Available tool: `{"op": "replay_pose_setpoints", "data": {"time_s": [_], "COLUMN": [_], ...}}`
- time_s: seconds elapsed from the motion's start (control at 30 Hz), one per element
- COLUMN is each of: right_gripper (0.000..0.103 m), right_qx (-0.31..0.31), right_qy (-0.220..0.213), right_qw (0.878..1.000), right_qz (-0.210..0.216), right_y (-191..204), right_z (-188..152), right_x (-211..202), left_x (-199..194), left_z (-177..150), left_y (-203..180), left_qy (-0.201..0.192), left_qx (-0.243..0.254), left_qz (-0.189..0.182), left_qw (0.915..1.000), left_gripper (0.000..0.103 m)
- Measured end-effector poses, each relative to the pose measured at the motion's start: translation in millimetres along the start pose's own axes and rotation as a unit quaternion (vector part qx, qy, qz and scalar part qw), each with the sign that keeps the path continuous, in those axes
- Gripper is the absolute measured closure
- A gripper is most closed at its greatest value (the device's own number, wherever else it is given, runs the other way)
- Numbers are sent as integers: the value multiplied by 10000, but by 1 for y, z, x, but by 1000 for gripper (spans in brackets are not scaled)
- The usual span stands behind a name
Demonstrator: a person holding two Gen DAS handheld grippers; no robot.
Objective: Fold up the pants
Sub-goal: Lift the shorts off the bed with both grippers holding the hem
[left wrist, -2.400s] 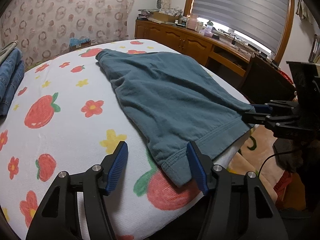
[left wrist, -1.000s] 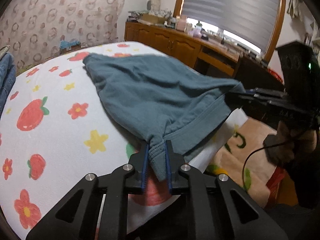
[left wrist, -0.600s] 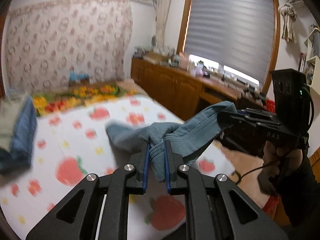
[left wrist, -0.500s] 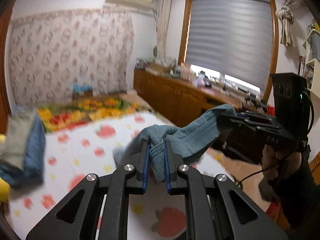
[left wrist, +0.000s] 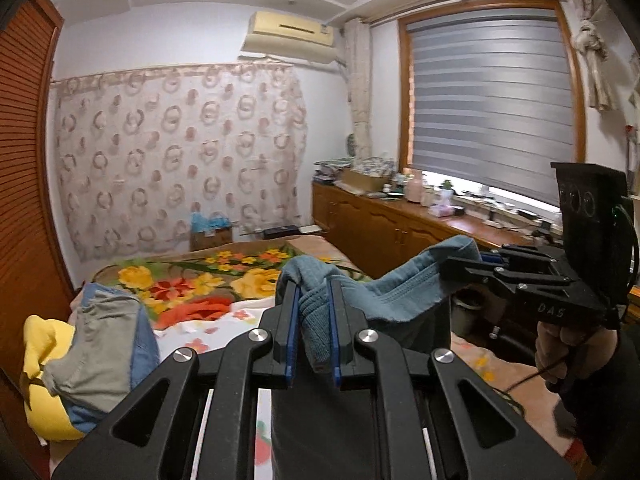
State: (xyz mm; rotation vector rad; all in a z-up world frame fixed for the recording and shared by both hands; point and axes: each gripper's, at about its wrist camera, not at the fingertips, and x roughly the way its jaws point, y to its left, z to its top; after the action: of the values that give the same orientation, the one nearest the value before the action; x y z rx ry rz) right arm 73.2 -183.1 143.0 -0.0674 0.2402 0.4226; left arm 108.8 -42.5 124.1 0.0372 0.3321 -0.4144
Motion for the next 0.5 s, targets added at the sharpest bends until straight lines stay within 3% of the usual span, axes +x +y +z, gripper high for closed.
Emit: {"op": "replay_pose_setpoints", "data": {"time_s": [0.13, 0.23, 0.33, 0.5], "right_gripper": [88, 88, 88, 88], "right_qx": [-35, -46, -67, -66], "right_qy": [-64, -49, 206, 1109], "right_qw": [9997, 9995, 9996, 9937], "right_qz": [-240, -296, -168, 131], "right_y": [-23, -13, -1, 11], "right_z": [37, 47, 27, -32], "right_x": [36, 50, 58, 83], "left_x": [24, 24, 25, 29], "left_z": [20, 19, -9, -95], "left_y": [16, 20, 24, 18], "left_qy": [-152, -110, 194, 1040], "left_qx": [36, 55, 19, -40], "left_qz": [312, 396, 374, 275], "left_qw": [9994, 9991, 9991, 9942], "left_gripper": [89, 89, 89, 89]}}
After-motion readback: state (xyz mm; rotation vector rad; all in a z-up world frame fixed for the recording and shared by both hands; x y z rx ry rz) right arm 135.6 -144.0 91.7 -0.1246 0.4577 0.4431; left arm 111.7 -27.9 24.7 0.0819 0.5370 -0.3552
